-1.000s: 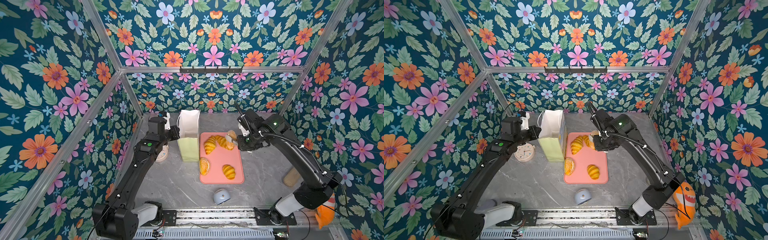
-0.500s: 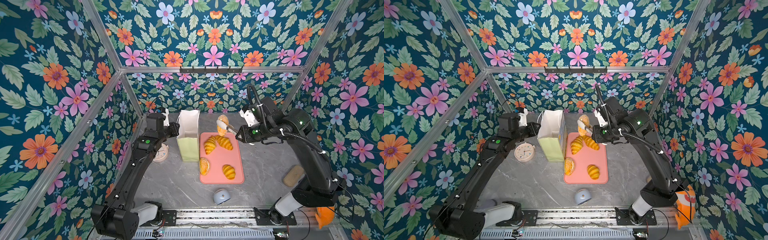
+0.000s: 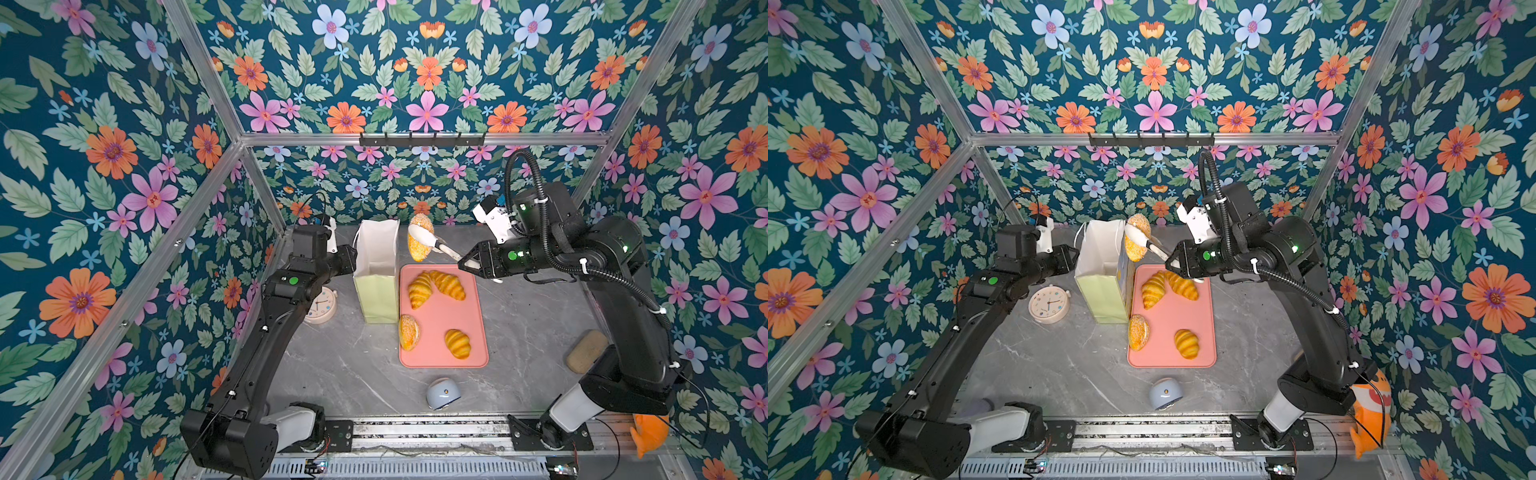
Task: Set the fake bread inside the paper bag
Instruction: 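Carry the bun with the tongs into the bag opening held by left gripper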
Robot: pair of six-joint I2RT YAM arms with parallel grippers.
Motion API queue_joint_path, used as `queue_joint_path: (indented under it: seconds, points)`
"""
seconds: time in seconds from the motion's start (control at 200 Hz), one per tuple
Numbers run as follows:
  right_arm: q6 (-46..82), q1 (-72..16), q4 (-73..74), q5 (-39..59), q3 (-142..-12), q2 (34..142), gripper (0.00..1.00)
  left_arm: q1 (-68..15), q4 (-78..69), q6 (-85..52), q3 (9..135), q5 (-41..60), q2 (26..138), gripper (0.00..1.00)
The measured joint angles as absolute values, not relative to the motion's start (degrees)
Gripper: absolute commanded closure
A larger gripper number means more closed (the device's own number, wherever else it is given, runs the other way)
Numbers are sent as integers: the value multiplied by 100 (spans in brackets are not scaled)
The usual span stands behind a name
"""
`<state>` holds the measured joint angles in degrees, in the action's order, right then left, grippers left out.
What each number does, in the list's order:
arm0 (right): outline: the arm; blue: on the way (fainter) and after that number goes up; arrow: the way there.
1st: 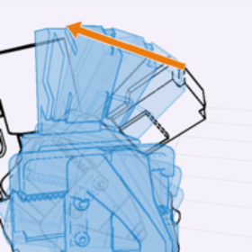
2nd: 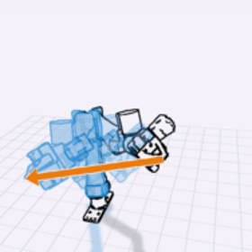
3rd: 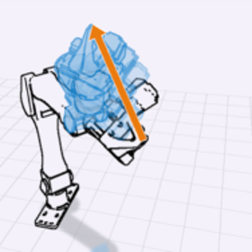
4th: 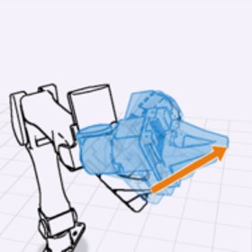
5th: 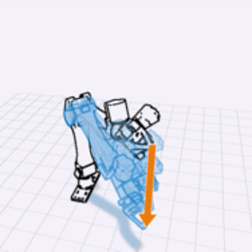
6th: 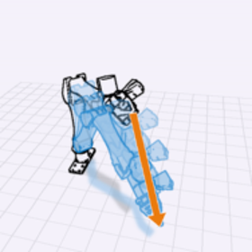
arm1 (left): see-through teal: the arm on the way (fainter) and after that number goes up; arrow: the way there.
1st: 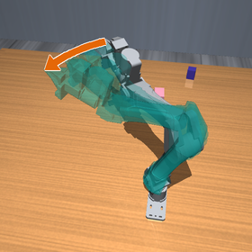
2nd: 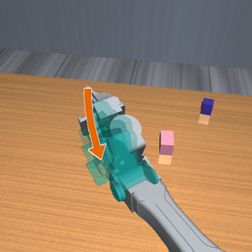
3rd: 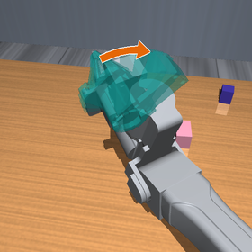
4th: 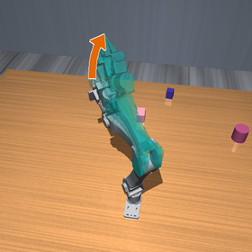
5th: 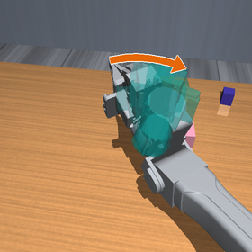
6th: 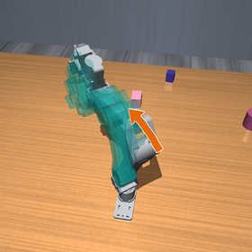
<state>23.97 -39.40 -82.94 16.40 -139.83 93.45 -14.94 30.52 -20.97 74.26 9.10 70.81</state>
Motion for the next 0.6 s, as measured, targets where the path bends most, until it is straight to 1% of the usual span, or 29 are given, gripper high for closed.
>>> queue_joint_path:
  seconds: [0.23, 0.445, 0.6]
  points:
    - [2504, -4230, -8079, 1927, -14501, 9977, 69, -1505, 3098, -2106, 7419, 913, 7175, 60]
    - [2539, -4403, -8040, 1870, -14680, 10326, 69, -1549, 3096, -2110, 7384, 915, 7161, 63]
    - [2587, -4534, -8025, 1612, -14831, 10584, 69, -1549, 3089, -2147, 7347, 919, 7170, 65]
